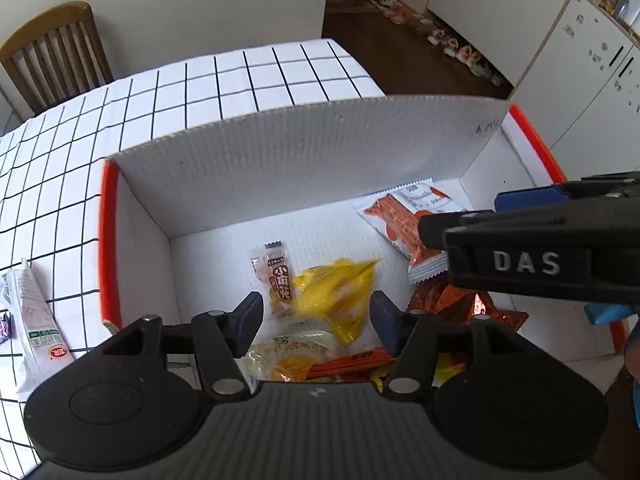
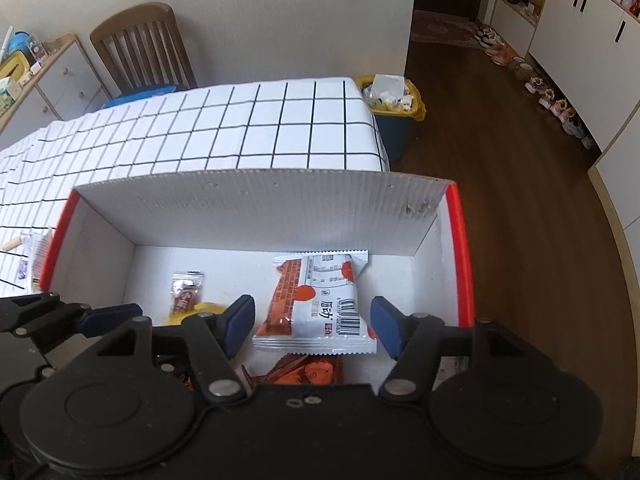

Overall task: Organize snacks
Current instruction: 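Open the right tool dropping the pastry packet while the left tool releases the yellow packet, then withdraw both tools from the box toward the remaining snacks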

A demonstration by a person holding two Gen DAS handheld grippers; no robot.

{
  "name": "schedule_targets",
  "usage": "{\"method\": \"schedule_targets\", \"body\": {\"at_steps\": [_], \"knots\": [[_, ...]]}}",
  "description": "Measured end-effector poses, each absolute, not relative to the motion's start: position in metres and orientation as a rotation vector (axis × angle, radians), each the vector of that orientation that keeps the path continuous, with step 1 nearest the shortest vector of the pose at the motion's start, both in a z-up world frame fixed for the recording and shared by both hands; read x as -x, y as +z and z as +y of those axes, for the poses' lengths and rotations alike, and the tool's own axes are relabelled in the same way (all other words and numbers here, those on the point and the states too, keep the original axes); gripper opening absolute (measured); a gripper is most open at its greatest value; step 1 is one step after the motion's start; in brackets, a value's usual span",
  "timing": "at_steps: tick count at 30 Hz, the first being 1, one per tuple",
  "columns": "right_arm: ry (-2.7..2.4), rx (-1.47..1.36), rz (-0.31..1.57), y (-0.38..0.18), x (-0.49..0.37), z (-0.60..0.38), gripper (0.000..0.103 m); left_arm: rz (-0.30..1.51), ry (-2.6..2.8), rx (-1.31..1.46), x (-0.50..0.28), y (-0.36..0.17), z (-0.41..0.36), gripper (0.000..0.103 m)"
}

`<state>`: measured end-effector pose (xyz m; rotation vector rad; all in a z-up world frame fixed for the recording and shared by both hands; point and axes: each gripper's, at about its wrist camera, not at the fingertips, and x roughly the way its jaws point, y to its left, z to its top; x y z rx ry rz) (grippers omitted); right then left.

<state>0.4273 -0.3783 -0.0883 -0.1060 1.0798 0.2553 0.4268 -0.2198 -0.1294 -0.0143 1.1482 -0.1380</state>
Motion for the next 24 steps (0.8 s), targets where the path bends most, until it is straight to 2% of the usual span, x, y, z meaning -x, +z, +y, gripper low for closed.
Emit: {"method": "schedule_targets", "body": {"at_steps": [2, 8, 21, 24], "knots": [[0.256, 0.101, 1.064, -0.083, -0.424, -0.381, 0.069, 1.142, -0.134, 0.016, -0.425, -0.126, -0.218, 0.058], [0.264, 0.083, 1.040, -0.068, -0.412, -0.388, 0.072, 1.103, -0.133, 0.024, -0.417, -0.112, -0.215, 0.058], [0.312, 0.056, 0.976, -0.035, -0.379, -0.387, 0.072, 1.017, -0.155, 0.053, -0.383, -0.069, -0.207, 0.058], [0.326, 0.057, 0.953, -0.026, -0.368, -0.384, 0.077, 0.995, -0.159, 0.053, -0.373, -0.059, -0.204, 0.058]]}}
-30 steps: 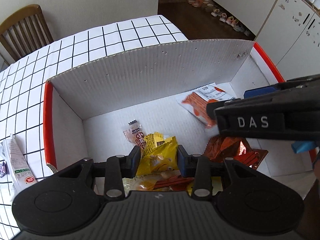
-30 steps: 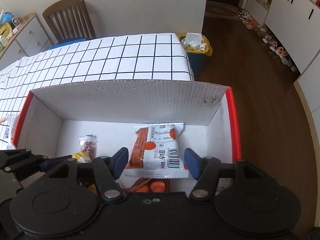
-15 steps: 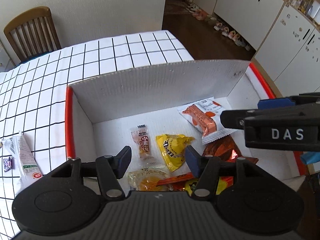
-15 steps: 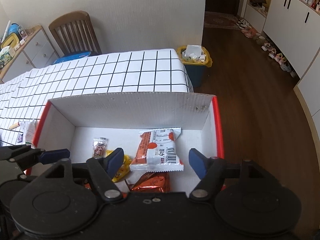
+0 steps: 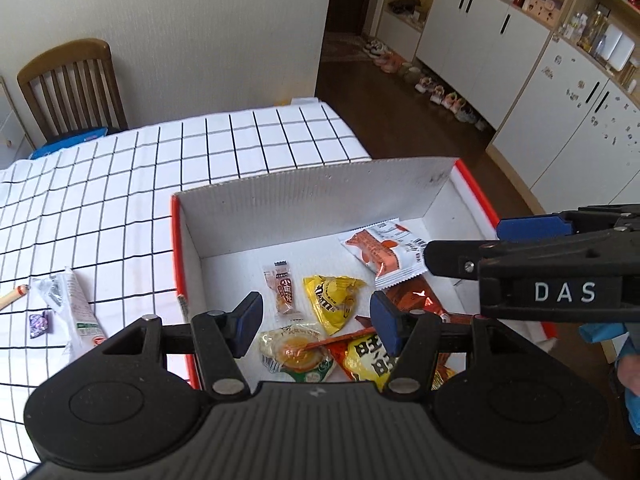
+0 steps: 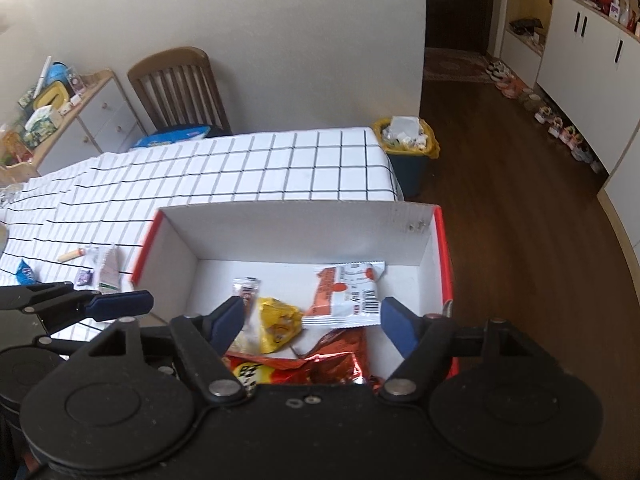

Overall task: Organize snacks
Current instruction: 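Withdraw both tools from the box toward the remaining snacks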

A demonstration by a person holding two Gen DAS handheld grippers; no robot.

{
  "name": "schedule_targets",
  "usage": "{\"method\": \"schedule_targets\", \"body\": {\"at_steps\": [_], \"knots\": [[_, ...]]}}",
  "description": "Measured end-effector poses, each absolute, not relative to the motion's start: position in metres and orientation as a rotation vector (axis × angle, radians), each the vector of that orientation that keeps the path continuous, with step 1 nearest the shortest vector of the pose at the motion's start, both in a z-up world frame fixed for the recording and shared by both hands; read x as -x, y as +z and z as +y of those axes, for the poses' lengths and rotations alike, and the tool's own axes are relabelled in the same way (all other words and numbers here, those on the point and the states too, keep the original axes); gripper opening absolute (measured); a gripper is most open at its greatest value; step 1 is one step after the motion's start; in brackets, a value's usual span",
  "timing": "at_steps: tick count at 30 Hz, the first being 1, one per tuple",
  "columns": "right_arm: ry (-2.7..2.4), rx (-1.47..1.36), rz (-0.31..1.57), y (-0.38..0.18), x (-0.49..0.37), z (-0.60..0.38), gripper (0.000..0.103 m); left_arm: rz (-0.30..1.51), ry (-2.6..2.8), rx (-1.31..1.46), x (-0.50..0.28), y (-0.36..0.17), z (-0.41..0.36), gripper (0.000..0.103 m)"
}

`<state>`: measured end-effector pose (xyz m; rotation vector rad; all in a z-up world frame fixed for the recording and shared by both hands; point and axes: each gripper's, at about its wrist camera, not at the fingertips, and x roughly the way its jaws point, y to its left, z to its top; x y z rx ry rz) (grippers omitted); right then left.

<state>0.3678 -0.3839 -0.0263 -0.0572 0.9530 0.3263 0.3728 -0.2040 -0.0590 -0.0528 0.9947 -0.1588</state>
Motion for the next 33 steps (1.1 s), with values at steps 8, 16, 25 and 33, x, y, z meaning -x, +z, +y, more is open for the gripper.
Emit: {"method": "schedule_targets", "body": {"at_steps": [8, 16, 25, 33], "knots": [[0.360, 0.059, 0.904, -0.008, -0.343, -0.378, 0.080, 0.942, -0.155, 0.073, -0.342, -0.034, -0.191, 0.058], [0.430, 0.071, 0.853, 0.009, -0.316, -0.364, 0.084, 0.897, -0.142, 0.089, -0.312, -0.015, -0.171, 0.058], [0.545, 0.113, 0.767, 0.026, -0.289, -0.339, 0.094, 0.849, -0.091, 0.142, -0.271, -0.002, -0.130, 0.058], [0.620, 0.112, 0.731, 0.030, -0.262, -0.305, 0.101, 0.807, -0.050, 0.147, -0.240, 0.000, -0.092, 0.066]]}}
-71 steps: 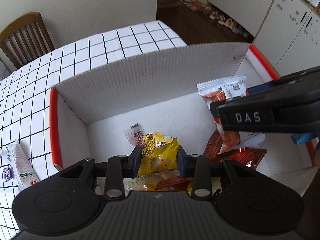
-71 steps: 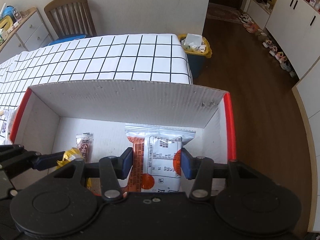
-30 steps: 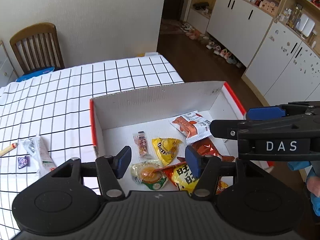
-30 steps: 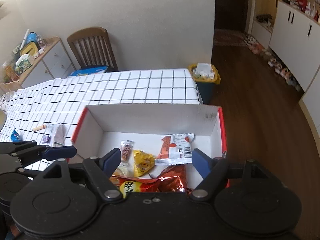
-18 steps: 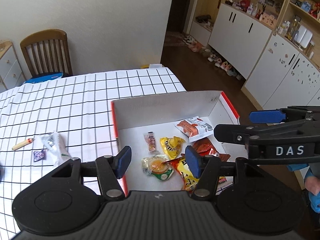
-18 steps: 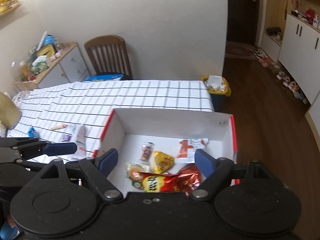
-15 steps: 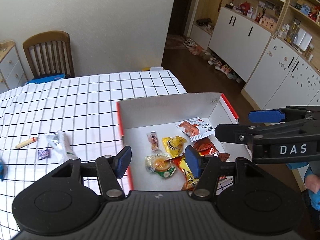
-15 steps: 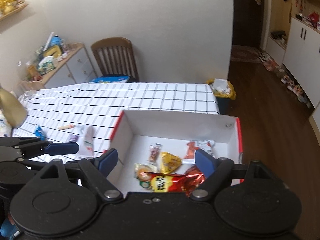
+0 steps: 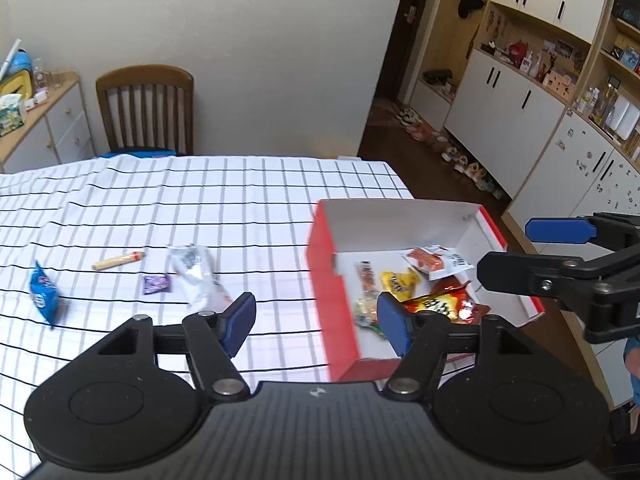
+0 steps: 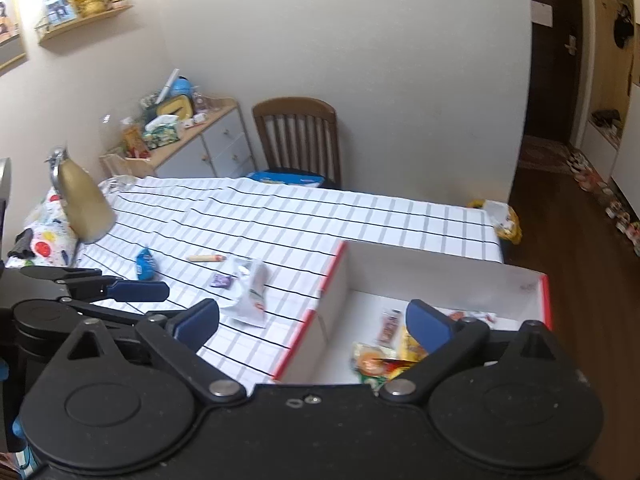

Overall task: Organize snacks
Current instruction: 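Withdraw both tools from the box toward the remaining snacks, then grasp the clear plastic bag with the right tool while the left tool grasps the blue cookie packet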

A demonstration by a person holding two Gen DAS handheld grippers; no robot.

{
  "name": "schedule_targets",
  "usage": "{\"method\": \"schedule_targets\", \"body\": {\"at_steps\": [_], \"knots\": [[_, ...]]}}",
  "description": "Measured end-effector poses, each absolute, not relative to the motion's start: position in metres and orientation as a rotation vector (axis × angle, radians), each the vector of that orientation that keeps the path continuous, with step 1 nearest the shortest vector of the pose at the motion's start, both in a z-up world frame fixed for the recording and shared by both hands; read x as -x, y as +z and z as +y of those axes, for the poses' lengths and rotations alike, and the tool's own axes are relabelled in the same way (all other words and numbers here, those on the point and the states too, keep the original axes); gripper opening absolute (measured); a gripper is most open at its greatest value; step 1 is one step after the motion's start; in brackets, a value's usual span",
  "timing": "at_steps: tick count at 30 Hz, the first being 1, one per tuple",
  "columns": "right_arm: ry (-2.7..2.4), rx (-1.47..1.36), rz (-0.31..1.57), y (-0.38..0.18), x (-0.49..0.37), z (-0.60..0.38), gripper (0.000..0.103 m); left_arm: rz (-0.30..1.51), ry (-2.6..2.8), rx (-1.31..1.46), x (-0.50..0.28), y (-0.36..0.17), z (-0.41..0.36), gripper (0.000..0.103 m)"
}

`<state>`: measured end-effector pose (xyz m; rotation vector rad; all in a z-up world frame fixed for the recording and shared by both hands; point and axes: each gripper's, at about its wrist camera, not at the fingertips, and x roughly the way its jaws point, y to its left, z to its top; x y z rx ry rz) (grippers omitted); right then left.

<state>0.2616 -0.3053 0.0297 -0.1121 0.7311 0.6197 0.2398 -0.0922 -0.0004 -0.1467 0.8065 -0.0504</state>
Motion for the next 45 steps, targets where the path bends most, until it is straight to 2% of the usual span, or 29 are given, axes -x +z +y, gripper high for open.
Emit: {"method": "schedule_targets", "body": {"at_steps": [3, 10, 28, 45], "knots": [[0.641, 0.111, 0.718, 0.031, -0.252, -0.290, 0.103, 0.786, -0.045, 0.134, -0.228, 0.001, -0.077, 0.067], [0.692, 0.084, 0.715, 0.024, -0.237, -0.251, 0.103, 0.705, 0.028, 0.105, -0.205, 0.005, -0.034, 0.080], [0.622, 0.065, 0.791, -0.017, -0.241, -0.158, 0.103, 0.725, 0.107, 0.173, -0.204, -0.018, 0.103, 0.082], [0.537, 0.165, 0.886, -0.071, -0.297, -0.108, 0.102, 0.901, 0.291, 0.305, -0.252, -0.095, 0.220, 0.082]]}}
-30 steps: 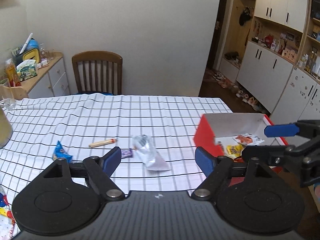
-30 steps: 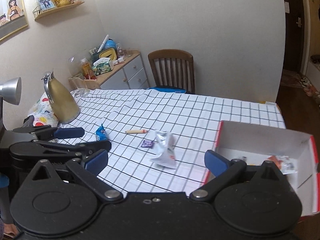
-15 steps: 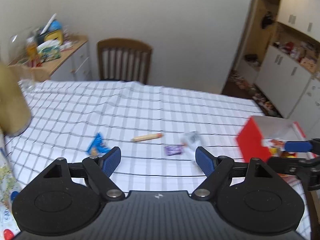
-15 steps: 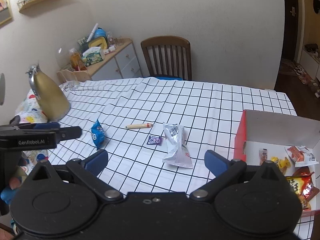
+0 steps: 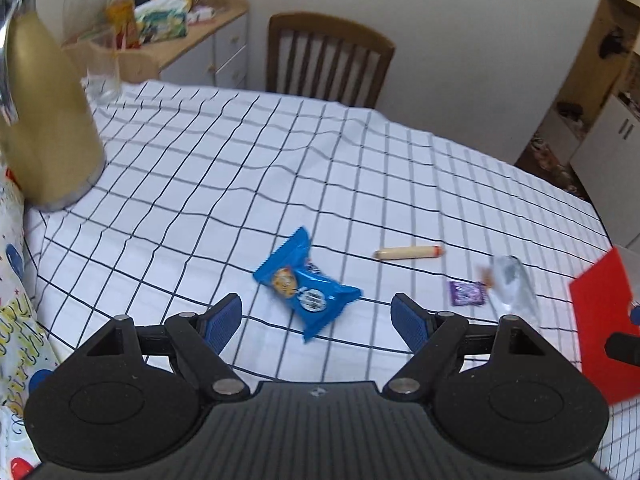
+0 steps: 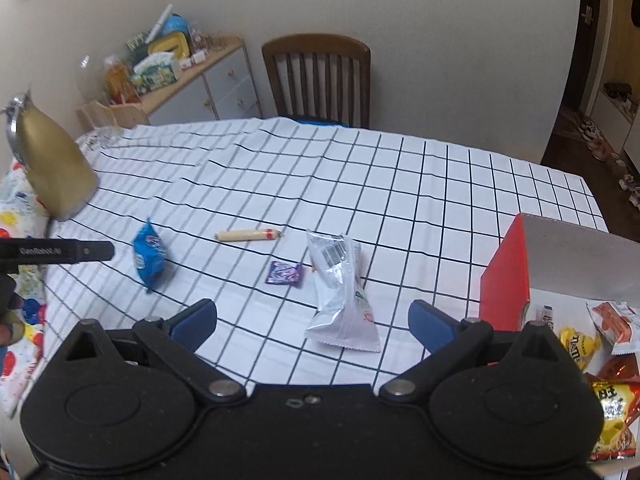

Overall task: Organize snacks
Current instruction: 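Grasp the clear plastic bag with the right tool while the left tool grasps the blue cookie packet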

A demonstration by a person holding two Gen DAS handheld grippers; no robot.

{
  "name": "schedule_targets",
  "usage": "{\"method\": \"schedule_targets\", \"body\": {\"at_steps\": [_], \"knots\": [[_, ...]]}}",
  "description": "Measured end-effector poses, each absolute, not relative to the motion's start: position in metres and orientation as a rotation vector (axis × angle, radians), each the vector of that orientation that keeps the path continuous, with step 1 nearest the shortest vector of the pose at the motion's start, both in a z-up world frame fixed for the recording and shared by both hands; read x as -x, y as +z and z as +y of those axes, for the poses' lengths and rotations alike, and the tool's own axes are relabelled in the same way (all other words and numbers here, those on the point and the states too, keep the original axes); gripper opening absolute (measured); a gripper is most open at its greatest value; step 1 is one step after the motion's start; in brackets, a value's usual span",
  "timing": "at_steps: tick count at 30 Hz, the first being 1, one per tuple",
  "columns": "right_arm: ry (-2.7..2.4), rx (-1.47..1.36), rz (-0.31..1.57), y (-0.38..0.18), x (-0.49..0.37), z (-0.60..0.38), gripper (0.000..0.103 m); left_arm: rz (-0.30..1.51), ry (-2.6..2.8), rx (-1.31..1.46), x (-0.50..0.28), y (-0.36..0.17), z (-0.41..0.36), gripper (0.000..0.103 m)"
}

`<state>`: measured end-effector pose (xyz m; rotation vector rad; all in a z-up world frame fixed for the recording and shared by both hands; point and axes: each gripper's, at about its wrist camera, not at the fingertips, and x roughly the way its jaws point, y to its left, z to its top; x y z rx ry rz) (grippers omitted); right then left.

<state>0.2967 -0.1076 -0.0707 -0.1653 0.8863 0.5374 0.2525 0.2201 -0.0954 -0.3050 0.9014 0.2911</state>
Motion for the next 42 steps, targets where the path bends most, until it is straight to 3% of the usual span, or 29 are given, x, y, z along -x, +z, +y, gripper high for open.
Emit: {"method": "schedule_targets", "body": {"at_steps": [10, 21, 37, 40, 42], "knots": [[0.457, 0.210, 0.946, -0.105, -0.339, -0.093, 0.100, 0.975, 0.352, 0.380, -0.289, -0.130, 0.253, 0.082], [0.427, 0.228, 1.031, -0.141, -0.377, -0.079, 0.091, 1.036, 0.377, 0.563, -0.313, -0.155, 0.269, 0.082], [0.456, 0.284, 1.074, -0.166, -0.387, -0.065, 0.067, 1.042, 0.388, 0.659, -0.321, -0.161, 0.261, 0.080], [0.462, 0.295, 1.070, -0.168, -0.386, -0.062, 0.058, 1.046, 0.382, 0.670, -0.321, -0.162, 0.259, 0.067], [0.463, 0.288, 1.073, -0.168, -0.386, -0.061, 0.055, 1.048, 0.382, 0.673, -0.321, -0.162, 0.258, 0.064]]}}
